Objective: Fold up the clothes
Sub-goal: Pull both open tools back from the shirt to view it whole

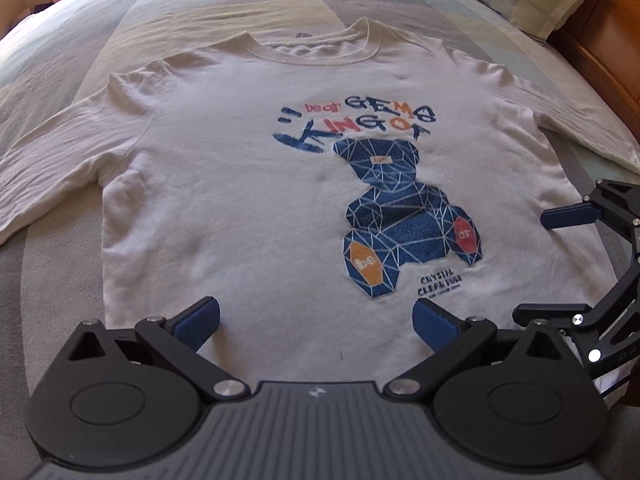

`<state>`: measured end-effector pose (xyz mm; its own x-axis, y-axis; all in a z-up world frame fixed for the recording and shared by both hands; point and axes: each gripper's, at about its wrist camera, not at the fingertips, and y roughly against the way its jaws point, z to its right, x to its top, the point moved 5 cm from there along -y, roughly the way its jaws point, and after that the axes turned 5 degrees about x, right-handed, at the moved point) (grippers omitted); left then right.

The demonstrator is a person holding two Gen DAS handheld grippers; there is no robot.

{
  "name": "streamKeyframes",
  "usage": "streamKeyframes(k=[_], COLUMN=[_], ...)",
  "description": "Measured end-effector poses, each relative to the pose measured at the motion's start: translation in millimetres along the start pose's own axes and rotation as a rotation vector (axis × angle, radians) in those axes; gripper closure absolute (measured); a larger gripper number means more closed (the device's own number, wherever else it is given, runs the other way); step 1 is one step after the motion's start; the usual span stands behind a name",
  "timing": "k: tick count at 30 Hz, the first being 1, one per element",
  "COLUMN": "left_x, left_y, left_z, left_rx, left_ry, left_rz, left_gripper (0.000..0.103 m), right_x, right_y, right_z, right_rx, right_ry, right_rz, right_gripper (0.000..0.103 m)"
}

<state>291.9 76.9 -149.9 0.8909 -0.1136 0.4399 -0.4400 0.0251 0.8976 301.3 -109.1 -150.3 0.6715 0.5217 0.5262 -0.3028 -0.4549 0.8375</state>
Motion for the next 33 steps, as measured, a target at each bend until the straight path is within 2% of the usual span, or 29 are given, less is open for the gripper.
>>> streamKeyframes(k=[1, 3, 7, 10, 13, 18, 24, 26, 28, 29, 31, 33], left_x=[-3, -3, 0, 2, 2, -7, -21, -30, -43, -50, -62, -69], left_y=[1, 1, -1, -3, -4, 0, 14, 33, 55, 65, 81, 94], left_z=[3, 1, -2, 0, 0, 0, 6, 14, 24, 27, 34, 45], left_rx=[0.014, 0.005, -0.012, -0.007, -0.016, -0.013, 0.013, 0.037, 0.057, 0.040, -0.011, -0.057], left_ry=[-0.030, -0.028, -0.015, -0.046, -0.057, -0.053, -0.025, -0.039, -0.037, -0.016, 0.017, -0.001], left_rz=[0.022, 0.030, 0.011, -0.016, -0.010, 0.065, 0.232, 0.315, 0.354, 0.348, 0.311, 0.313], left_gripper=[0.001, 0.001, 0.001, 0.001, 0.001, 0.001, 0.001, 0.001, 0.001, 0.001, 0.001, 0.001], right_x=[-6, -13, -14, -12, -11, -15, -20, -27, -38, -45, -61, -75], right_y=[-3, -5, -4, -4, -5, -4, 2, 12, 34, 49, 77, 101], right_z=[-3, -12, -10, -10, -11, -12, -18, -25, -39, -49, -66, -80], right_rx=[-0.008, -0.051, -0.049, -0.058, -0.070, -0.077, -0.130, -0.165, -0.225, -0.251, -0.318, -0.317], right_ry=[0.012, 0.096, 0.085, 0.078, 0.067, 0.062, 0.036, 0.044, 0.075, 0.089, 0.069, 0.043], right_rz=[-0.017, 0.009, 0.039, 0.021, 0.005, 0.033, 0.073, 0.109, 0.178, 0.231, 0.267, 0.287], right_gripper=[0.000, 0.000, 0.000, 0.000, 0.000, 0.000, 0.000, 0.000, 0.000, 0.000, 0.000, 0.000])
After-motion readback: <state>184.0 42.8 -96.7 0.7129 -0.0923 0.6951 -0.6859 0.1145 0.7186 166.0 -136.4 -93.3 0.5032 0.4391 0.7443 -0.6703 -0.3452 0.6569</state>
